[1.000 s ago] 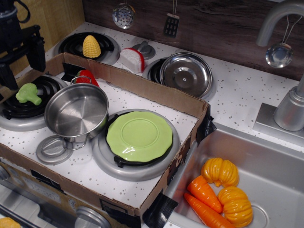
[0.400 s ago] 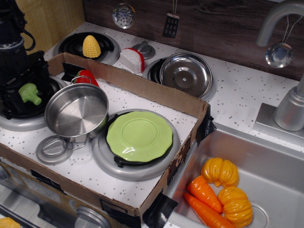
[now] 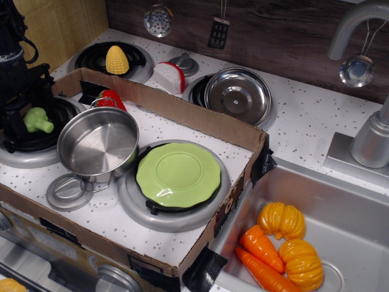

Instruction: Put broccoli in pot

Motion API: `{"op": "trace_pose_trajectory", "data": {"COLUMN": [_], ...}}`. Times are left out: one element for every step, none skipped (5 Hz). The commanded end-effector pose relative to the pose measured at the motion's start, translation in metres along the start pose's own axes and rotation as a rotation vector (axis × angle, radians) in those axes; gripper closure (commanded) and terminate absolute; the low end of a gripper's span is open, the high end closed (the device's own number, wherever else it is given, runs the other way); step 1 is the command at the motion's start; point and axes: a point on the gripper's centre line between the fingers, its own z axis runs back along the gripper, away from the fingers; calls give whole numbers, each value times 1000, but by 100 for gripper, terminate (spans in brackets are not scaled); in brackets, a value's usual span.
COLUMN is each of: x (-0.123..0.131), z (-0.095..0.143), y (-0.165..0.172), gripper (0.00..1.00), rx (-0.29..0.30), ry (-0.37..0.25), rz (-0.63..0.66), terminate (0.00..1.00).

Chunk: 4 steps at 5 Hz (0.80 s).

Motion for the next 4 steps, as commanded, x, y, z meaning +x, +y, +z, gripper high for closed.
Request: {"op": "trace_pose_trajectory", "data": {"x": [-9, -7, -3, -3], "z": [21, 46, 69, 95], "y": [-4, -19, -30, -38], "gripper": [100, 100, 100, 100], "rx": [-53, -87, -100, -116], "ry": [-57, -110, -151, -155], "rz": [-38, -74, -122, -174], "terminate": [0, 0, 0, 0]}}
